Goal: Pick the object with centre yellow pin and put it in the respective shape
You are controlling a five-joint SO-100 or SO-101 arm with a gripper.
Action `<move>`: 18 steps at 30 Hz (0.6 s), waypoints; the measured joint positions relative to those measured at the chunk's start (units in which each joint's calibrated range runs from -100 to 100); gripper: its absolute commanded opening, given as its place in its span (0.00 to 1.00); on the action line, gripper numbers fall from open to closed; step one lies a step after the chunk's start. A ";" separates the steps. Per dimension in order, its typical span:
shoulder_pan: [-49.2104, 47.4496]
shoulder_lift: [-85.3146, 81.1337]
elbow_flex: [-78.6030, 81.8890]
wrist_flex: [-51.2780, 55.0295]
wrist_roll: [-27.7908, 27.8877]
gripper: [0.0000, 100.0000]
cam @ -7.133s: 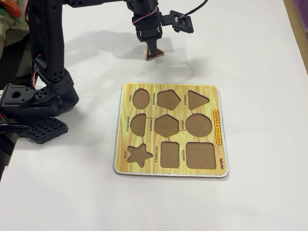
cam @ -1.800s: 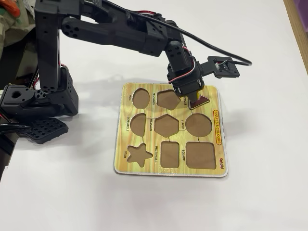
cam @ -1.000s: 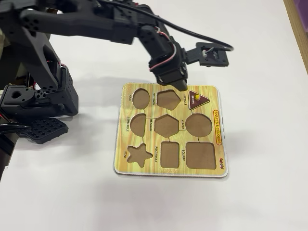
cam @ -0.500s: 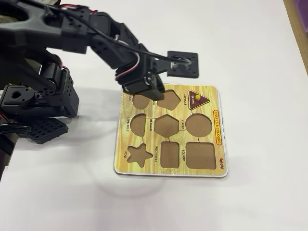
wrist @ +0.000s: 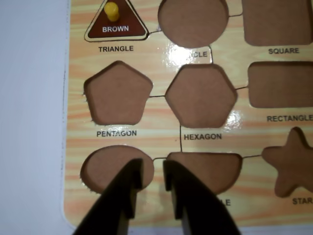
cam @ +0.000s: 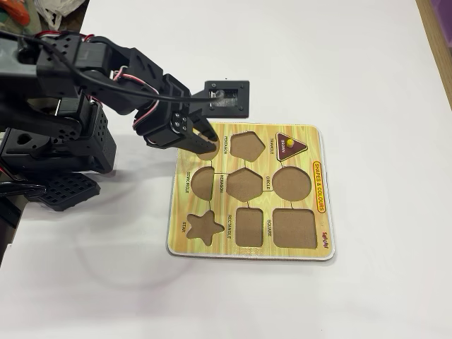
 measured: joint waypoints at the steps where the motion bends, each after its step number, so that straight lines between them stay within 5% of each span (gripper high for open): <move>1: 0.00 -1.80 1.35 0.09 0.00 0.06; 18: 6.74 -21.74 18.88 0.09 0.00 0.06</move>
